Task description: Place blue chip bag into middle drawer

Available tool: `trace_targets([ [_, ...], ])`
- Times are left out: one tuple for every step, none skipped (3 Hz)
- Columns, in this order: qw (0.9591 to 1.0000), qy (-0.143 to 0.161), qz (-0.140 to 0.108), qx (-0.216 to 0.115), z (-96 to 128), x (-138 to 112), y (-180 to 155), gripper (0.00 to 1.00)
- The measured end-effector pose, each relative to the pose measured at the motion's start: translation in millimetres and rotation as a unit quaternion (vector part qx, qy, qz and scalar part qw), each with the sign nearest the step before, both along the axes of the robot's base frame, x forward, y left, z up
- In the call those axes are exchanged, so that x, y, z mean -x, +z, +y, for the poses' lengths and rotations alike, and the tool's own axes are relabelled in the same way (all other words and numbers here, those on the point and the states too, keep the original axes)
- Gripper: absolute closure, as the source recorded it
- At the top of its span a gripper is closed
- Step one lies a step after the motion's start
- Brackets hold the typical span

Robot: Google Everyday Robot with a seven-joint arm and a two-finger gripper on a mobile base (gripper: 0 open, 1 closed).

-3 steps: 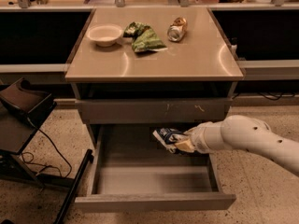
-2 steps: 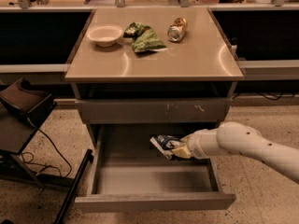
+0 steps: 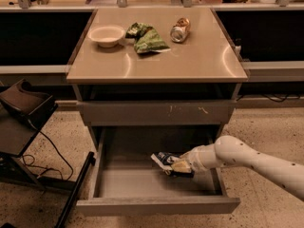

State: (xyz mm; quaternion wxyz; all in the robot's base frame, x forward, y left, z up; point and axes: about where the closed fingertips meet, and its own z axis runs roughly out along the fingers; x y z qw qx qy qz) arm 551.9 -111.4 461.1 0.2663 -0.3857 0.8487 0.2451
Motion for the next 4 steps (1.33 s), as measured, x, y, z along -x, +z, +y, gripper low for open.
trace_targets([
  [0.999, -0.006, 0.033, -0.029, 0, 5, -28, 1.0],
  [0.9975, -0.012, 0.052, -0.047, -1, 8, -44, 1.0],
  [0.9974, -0.012, 0.052, -0.047, -1, 9, -44, 0.81],
  [0.9974, -0.012, 0.052, -0.047, -1, 9, -44, 0.57],
])
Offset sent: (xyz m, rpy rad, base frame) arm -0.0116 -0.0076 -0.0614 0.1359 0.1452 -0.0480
